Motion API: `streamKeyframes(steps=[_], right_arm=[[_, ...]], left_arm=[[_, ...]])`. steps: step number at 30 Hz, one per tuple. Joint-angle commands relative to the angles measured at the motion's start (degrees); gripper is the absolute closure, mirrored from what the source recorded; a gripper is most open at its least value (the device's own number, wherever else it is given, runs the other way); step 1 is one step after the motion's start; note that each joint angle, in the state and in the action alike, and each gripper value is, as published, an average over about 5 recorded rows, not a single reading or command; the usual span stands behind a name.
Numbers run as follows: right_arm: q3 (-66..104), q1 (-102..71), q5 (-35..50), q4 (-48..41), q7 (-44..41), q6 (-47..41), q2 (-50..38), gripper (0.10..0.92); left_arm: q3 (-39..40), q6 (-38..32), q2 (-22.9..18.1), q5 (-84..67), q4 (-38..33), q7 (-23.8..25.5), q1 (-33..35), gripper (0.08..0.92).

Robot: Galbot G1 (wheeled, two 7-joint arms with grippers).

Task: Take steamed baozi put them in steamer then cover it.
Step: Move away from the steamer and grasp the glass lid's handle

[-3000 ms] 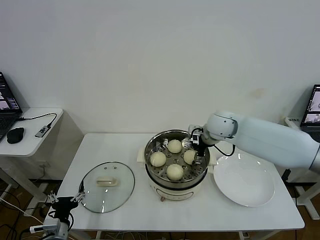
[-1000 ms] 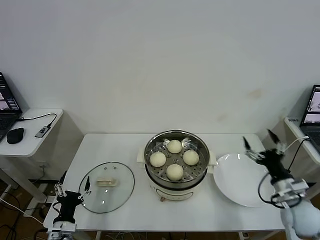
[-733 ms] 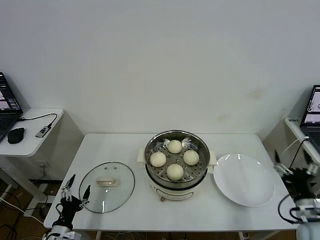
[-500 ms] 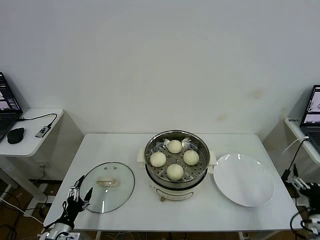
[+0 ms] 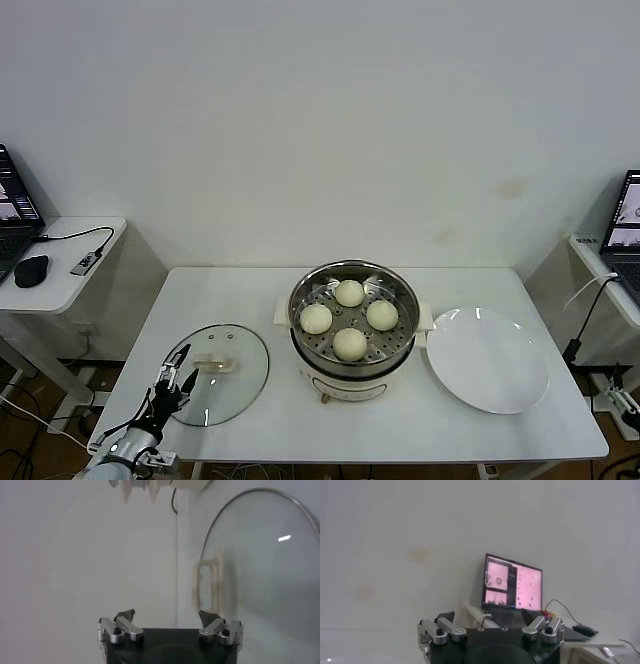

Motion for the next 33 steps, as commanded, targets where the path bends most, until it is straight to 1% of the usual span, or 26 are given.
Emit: streamKeyframes(steps=[1,22,29,31,33], right_arm=[[1.3,-1.0,-0.3,0.0,0.4,0.0,1.2,0.203],[0.4,-0.8,-3.0,-1.2,0.0,0.8,2.1,0.203],[-0.1,-0.6,-4.0,-1.4,-0.2,0.8,2.5,0.203],[-0.2,-0.6,-4.2,-1.4,-0.3,0.8,2.6,0.203],[-0.4,-0.5,-4.5,-1.5,-0.4,0.8,2.6,0.203]], left_arm=[[2.1,0.0,0.1,2.3,1.7,0.6,-3.0,0.177],[4.6,0.1,-2.0,2.0,8.2,0.4,-11.3,0.177],[5.5,0.1,-2.3,1.2,10.3,0.3,-12.9,0.177],[5.7,0.0,-2.3,1.0,10.8,0.3,-13.1,0.186],[5.8,0.0,-2.3,0.8,11.5,0.3,-13.3,0.221]])
